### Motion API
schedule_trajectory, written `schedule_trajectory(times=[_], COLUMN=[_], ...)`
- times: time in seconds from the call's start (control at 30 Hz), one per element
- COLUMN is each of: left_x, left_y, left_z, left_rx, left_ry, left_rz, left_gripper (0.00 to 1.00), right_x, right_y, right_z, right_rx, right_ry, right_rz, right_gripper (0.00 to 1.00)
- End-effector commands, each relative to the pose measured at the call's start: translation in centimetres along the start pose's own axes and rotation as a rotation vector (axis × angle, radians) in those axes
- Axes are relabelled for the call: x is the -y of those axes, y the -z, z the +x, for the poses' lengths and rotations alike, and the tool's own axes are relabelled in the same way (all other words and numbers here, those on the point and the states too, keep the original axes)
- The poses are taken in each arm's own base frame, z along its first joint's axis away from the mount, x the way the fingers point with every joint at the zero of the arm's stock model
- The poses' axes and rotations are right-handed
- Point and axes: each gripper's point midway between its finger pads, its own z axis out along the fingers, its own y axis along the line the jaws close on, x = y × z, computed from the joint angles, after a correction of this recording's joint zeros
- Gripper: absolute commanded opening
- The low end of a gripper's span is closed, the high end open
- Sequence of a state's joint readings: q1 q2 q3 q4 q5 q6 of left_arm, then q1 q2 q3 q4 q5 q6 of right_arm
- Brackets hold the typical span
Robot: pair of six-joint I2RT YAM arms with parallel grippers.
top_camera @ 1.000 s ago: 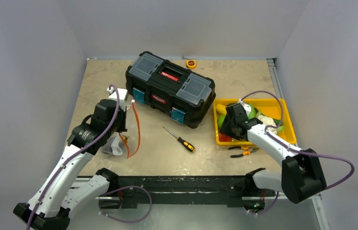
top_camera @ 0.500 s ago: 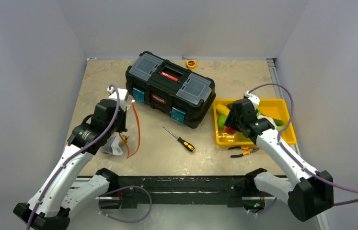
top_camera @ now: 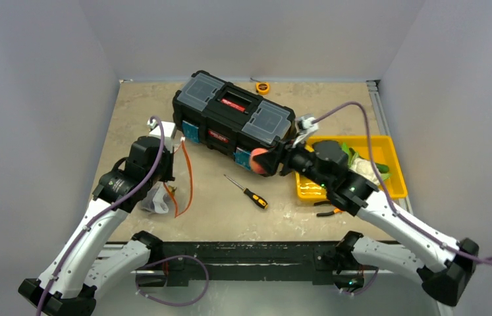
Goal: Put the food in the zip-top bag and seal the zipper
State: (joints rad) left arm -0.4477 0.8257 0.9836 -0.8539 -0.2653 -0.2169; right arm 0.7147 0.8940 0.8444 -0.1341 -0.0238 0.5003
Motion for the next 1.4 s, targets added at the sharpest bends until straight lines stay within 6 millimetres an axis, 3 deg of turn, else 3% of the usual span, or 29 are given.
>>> schedule_trajectory(times=[0.0, 0.2, 0.3, 0.47, 0.67, 0.9, 1.2, 1.37], left_x=[0.0, -0.2, -0.3, -0.3, 0.0, 0.0, 0.1, 0.1], left_y=[0.4, 0.5, 0.6, 0.8, 1.2, 1.7, 1.8, 1.7], left_z=[-0.8, -0.9, -0.9, -1.1, -1.3, -1.6, -1.7, -1.6], left_rx=[0.03, 0.038, 0.045, 0.055, 0.073, 0.099, 0.111, 0.107], left_ry=[0.004, 0.008, 0.009, 0.012, 0.019, 0.026, 0.028, 0.027], left_rz=[0.0, -0.009, -0.012, -0.005, 0.013, 0.026, 0.033, 0.032], left_gripper=[0.0, 0.0, 0.0, 0.0, 0.0, 0.0, 0.0, 0.0], right_x=[-11.2, -19.1, -21.5, -23.0, -22.3, -20.6, -18.8, -17.9], right_y=[-2.5, -7.0, -8.2, -10.1, -12.7, -15.4, -16.4, -16.5], right_z=[-1.3, 3.0, 4.1, 5.5, 5.6, 7.7, 8.7, 8.1], right_rx=[0.076, -0.009, -0.025, -0.046, -0.027, -0.05, -0.065, -0.041], right_ry=[0.027, 0.038, -0.006, -0.039, -0.056, -0.06, -0.059, -0.048], right_rz=[-0.361, -0.507, -0.575, -0.588, -0.499, -0.39, -0.303, -0.248], right_gripper=[0.0, 0.0, 0.0, 0.0, 0.0, 0.0, 0.0, 0.16])
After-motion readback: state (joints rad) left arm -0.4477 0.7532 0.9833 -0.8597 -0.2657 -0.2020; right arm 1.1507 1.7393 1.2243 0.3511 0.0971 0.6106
